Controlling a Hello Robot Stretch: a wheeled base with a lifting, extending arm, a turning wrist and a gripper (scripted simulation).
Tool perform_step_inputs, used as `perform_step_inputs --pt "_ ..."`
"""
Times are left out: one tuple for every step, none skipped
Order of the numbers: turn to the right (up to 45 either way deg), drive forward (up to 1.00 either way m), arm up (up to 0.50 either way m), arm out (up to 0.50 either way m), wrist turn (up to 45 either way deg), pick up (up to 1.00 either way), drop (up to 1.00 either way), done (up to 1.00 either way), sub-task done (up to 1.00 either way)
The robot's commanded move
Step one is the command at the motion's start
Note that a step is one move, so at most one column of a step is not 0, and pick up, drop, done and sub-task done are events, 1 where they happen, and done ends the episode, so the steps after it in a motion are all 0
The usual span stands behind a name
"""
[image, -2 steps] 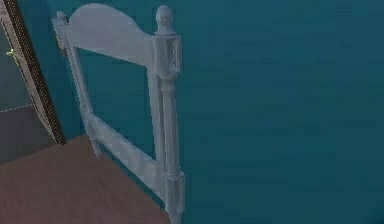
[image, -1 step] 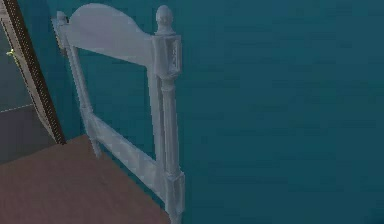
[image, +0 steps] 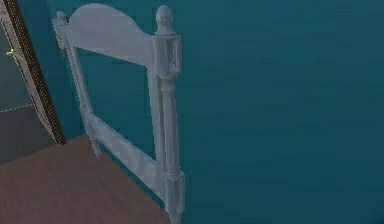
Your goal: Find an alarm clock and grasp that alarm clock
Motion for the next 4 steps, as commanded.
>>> perform_step_inputs --pt "0.0 0.00 -0.30 0.00 0.0 0.00 0.00 0.00 0.00" --pt "0.0 0.00 0.00 0.00 0.0 1.00 0.00 0.00 0.00" --pt "0.0 0.00 0.10 0.00 0.0 0.00 0.00 0.00 0.00" --pt "0.0 0.00 0.00 0.00 0.0 0.00 0.00 1.00 0.00"
